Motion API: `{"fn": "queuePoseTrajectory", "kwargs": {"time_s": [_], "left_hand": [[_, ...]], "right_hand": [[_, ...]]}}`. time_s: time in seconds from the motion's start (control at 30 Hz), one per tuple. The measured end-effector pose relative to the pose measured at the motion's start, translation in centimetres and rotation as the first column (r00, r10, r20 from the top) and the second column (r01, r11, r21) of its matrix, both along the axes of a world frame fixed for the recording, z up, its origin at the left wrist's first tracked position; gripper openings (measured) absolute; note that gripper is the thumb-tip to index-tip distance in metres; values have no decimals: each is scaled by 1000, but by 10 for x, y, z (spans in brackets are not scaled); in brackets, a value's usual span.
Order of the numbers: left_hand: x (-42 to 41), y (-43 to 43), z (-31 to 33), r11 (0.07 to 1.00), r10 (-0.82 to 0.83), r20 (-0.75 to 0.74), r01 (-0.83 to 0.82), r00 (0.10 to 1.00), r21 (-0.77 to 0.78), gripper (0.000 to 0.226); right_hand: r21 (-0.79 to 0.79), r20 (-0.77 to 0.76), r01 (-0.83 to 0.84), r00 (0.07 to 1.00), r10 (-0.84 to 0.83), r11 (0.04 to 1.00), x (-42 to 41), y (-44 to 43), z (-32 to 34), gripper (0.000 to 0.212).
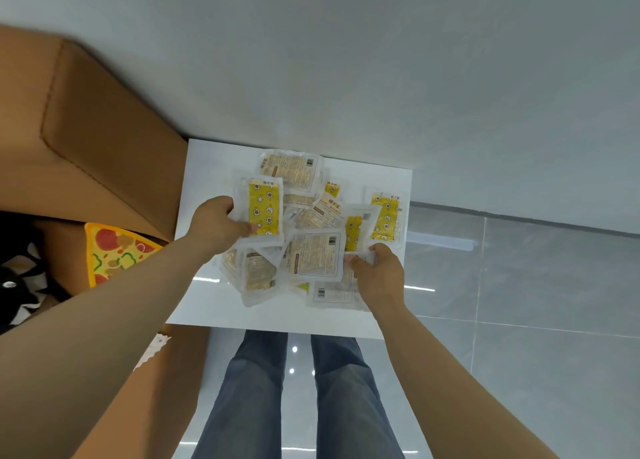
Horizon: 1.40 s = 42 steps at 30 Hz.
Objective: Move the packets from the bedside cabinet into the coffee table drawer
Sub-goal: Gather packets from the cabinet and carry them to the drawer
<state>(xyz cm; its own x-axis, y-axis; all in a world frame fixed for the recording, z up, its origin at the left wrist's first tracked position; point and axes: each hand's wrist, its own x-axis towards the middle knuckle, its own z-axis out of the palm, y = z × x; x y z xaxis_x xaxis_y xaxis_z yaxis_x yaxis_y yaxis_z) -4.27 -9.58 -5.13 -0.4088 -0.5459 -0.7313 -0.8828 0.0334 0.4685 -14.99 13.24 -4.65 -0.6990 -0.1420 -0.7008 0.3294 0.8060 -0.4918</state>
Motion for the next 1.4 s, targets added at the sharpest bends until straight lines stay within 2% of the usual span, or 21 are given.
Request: {"fn": "queuePoseTrajectory", "kwargs": {"time_s": [0.27, 0.5, 0.63, 0.77, 1.0, 1.23, 1.4], "left_hand": [[9, 9, 31, 989, 29, -64, -38, 998, -144, 32], [11, 9, 85, 969, 66, -116, -91, 991, -230, 33], [13, 13, 116, 955, 97, -153, -135, 984, -263, 37], [14, 22, 152, 951, 123, -194, -171, 973, -259, 29], [19, 37, 198, 920, 204, -272, -279, 940, -276, 24], [34, 50, 162, 900, 231, -242, -301, 942, -315, 34], [52, 67, 123, 914, 250, -171, -291, 953, -284, 38]], "right_hand": [[22, -164, -108, 980, 110, 994, -9, 7, 32, 10], [11, -252, -166, 954, 164, 986, -15, 8, 80, 9], [10, -276, -208, 939, 203, 978, -16, 7, 109, 12], [-28, -310, -252, 922, 231, 967, -18, 9, 139, 17], [-21, -418, -396, 837, 352, 918, -28, 12, 182, 15], [20, -339, -484, 820, 462, 875, -9, 23, 143, 27], [24, -300, -500, 822, 483, 866, 7, 37, 113, 23]]}}
